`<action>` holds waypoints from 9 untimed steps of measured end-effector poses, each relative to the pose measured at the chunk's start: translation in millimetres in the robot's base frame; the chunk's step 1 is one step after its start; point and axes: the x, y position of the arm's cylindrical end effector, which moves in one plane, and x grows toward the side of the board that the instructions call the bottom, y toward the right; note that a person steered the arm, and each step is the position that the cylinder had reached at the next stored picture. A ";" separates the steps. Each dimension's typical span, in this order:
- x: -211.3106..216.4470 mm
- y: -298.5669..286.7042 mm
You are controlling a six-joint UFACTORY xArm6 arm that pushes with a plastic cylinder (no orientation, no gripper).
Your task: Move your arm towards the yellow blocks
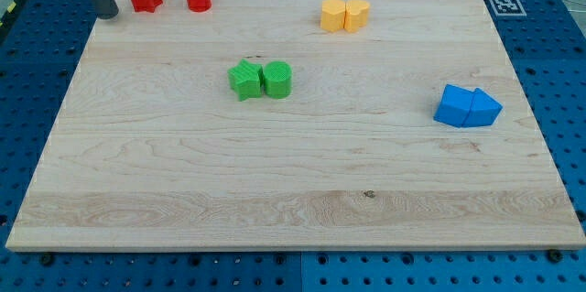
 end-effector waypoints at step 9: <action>27.0 211.3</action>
